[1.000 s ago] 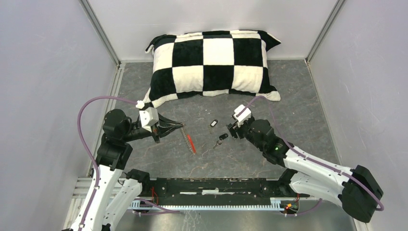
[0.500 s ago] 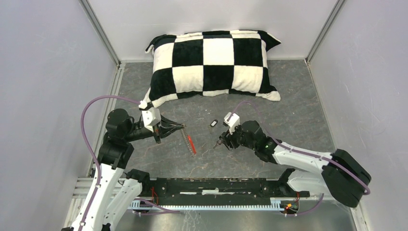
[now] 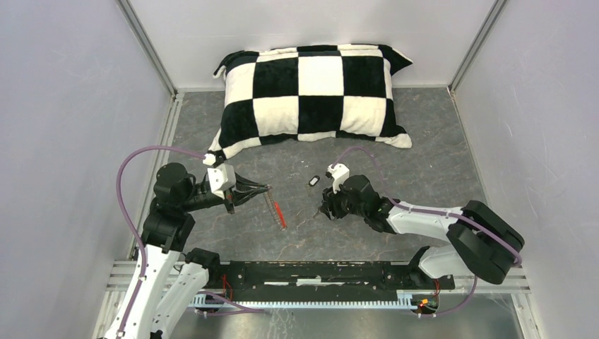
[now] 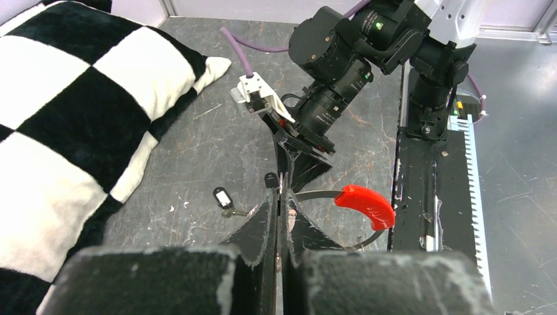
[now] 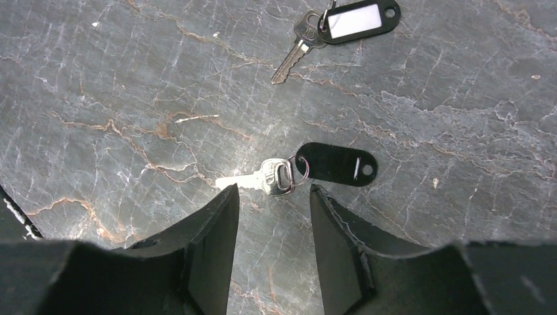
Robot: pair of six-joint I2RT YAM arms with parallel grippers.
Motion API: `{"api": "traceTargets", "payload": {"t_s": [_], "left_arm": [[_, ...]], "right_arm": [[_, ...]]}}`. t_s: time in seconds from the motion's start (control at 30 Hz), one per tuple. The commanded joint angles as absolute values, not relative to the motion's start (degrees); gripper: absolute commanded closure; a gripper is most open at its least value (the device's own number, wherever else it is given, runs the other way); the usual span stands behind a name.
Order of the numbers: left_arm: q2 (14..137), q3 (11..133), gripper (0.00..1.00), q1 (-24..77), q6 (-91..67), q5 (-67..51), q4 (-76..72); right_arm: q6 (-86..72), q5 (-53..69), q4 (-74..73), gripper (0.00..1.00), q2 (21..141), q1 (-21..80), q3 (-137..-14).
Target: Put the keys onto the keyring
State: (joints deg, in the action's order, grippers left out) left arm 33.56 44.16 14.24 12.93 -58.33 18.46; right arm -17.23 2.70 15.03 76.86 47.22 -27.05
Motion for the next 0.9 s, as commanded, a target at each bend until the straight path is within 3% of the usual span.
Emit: {"api": "traceTargets", "payload": {"t_s": [0.0,0.53,0.87], "left_arm": [[32.85,44.24,0.98,14.14,15.44,-57.98,18.61],[32.27,44.97,0.98,14.15,15.14,-58.57,18.74],[32.17,43.86,0.98,14.15,16.34,-57.08,18.79]], "right_arm": [[-20.12,0.97,16.83,0.51,78.97,47.09,-30.2],[-19.78,-1.56,16.48,0.64,85.66,47.11,-32.61],[-19.23,-0.17,17.49,0.87,86.17,47.08,-33.63]]}}
